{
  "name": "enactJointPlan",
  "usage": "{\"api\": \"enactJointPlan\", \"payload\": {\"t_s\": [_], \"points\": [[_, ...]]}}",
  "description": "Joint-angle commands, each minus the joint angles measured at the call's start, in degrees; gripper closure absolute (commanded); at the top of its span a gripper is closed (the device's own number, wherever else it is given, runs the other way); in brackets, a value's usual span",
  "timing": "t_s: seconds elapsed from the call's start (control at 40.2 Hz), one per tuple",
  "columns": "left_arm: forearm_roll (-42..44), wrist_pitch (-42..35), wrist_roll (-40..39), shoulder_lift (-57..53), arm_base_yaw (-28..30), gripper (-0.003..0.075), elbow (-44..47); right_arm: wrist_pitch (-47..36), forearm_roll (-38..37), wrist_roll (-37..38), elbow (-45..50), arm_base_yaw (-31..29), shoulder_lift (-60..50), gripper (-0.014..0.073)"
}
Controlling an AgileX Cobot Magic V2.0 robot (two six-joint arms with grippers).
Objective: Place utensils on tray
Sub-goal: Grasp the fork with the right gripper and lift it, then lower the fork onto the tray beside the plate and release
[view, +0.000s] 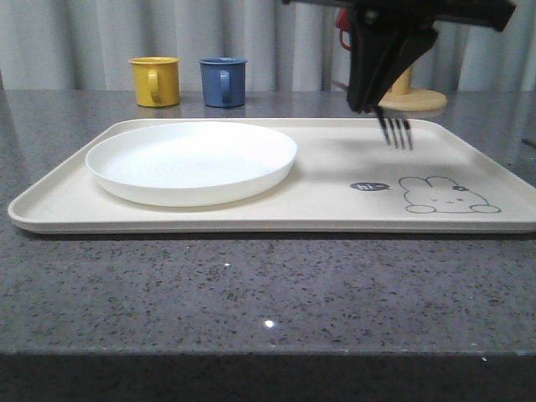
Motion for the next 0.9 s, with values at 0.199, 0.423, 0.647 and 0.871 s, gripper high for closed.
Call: {"api": "enactJointPlan", "payload": {"t_s": [0.199,0.423,0.647,0.871], "points": [[-0.64,-4.87,-0.48,0.73,-0.01,0.0739,-1.56,-7.29,2.43,2.96,-2.01,0.02,3.01,0.0650],[-0.64,-4.87,-0.48,0.73,-0.01,0.0739,-1.56,-7.12,2.34,2.96,-2.01,0.02,4.25,0.0648],[-0.64,-4.87,-0.48,0.73,-0.01,0.0739,-1.56,-6.47,1.93,2.96,-2.01,0.02,4.29,0.0553],[-0.64,-4.87,-0.48,0.73,-0.01,0.0739,-1.56,-6.27,1.93,3.00,-2.01,0.02,4.81,0.0545]]}}
